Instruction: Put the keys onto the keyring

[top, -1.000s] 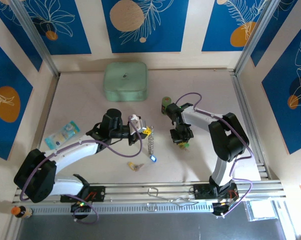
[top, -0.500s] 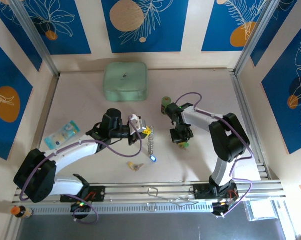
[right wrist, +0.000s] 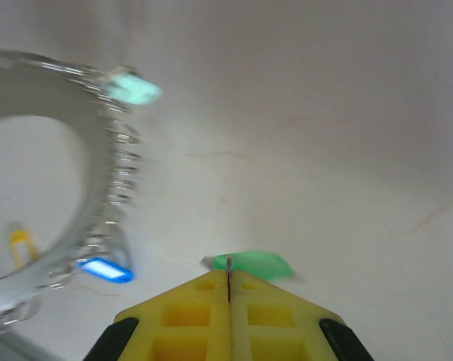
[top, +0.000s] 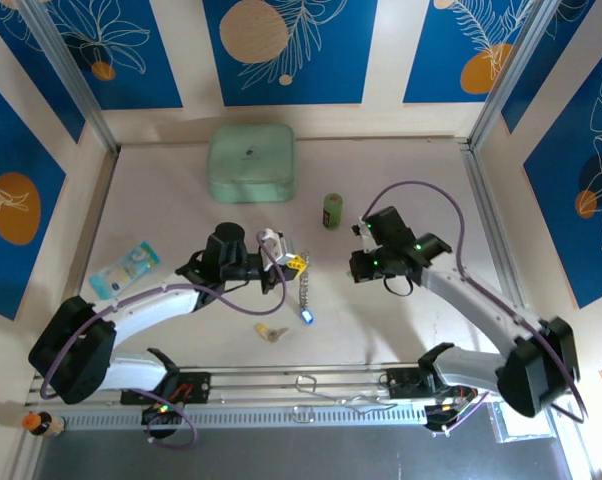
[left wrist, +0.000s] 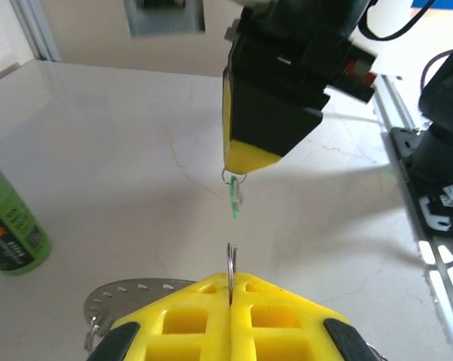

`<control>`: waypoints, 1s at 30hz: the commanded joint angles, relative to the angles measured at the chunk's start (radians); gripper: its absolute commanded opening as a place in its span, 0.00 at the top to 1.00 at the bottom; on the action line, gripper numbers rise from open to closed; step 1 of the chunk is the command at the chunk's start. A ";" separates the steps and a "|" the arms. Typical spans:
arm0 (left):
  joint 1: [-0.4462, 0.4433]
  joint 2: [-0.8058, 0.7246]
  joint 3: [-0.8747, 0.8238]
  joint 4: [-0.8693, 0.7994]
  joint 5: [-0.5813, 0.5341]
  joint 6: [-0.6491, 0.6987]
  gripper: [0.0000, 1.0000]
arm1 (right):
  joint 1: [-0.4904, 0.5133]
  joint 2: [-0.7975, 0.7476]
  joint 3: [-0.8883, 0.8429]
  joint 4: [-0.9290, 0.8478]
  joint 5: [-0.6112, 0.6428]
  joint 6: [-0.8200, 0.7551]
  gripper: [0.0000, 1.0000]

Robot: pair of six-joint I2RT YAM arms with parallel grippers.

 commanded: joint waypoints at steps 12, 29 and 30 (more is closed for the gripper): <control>-0.024 0.046 0.030 0.074 -0.009 -0.100 1.00 | 0.088 -0.215 -0.132 0.289 -0.209 -0.112 1.00; -0.026 0.040 0.038 0.057 -0.003 -0.089 1.00 | 0.185 -0.087 -0.037 0.326 -0.188 -0.151 1.00; -0.026 0.041 0.037 0.056 -0.003 -0.088 1.00 | 0.186 -0.084 -0.034 0.326 -0.185 -0.152 1.00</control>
